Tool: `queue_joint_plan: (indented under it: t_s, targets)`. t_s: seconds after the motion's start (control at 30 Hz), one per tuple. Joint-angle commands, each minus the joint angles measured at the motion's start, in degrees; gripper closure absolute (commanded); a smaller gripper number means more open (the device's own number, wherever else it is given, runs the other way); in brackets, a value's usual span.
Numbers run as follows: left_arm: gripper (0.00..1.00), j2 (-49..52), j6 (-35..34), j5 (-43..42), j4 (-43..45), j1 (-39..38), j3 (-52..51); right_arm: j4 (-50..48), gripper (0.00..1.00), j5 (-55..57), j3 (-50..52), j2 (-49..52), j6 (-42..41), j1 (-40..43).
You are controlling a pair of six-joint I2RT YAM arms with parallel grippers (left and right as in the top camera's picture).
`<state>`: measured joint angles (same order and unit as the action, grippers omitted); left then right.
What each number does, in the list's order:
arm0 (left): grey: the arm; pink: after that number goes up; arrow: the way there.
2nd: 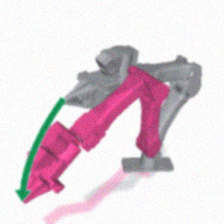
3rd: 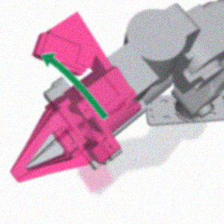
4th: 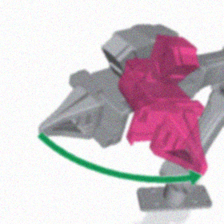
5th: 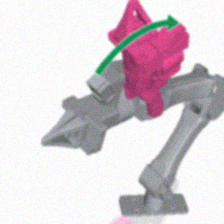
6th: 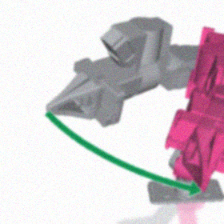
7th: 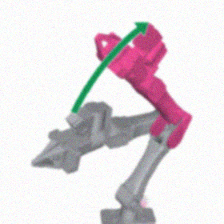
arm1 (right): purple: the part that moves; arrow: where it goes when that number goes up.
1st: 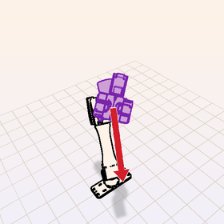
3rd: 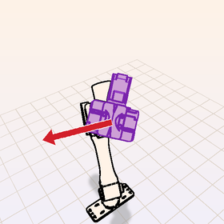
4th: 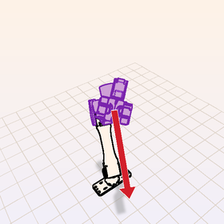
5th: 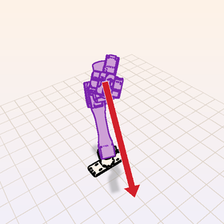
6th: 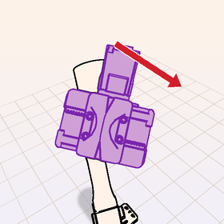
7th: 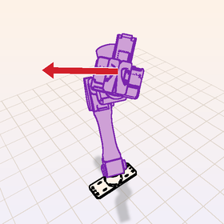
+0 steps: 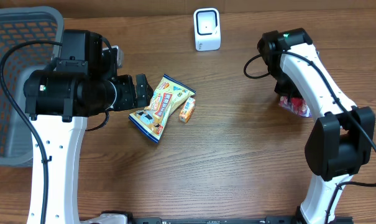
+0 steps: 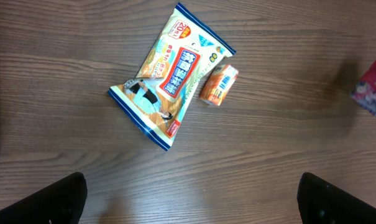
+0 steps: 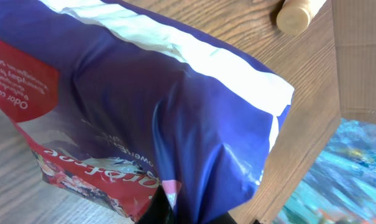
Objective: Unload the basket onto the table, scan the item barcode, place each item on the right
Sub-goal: 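Carry the purple-red box to the right with the right gripper, then bring the box back to table center and set it down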
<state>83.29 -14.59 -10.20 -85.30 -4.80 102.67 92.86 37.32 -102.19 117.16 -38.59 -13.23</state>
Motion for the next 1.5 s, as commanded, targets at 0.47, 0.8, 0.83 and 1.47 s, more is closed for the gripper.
queue_joint_plan:
  t_s: [0.47, 0.8, 0.83, 1.47]
  targets:
    - [0.00, 0.0, 0.4, 0.6, 0.1, -0.1, 0.1, 1.7, 0.96, -6.3, 4.7, -0.6, 0.9, -10.9]
    - [0.00, 0.0, 0.4, 0.6, 0.1, -0.1, 0.1, -0.1, 0.91, -10.5, 4.7, 3.4, 0.9, -21.4]
    - [0.00, 0.0, 0.4, 0.6, 0.1, -0.1, 0.1, -0.2, 0.86, -11.2, 4.5, 3.4, 0.9, -22.5]
    - [0.00, 0.0, 0.4, 0.6, 0.1, -0.1, 0.1, 0.5, 0.00, -27.2, -12.3, 3.1, 8.2, -30.0]
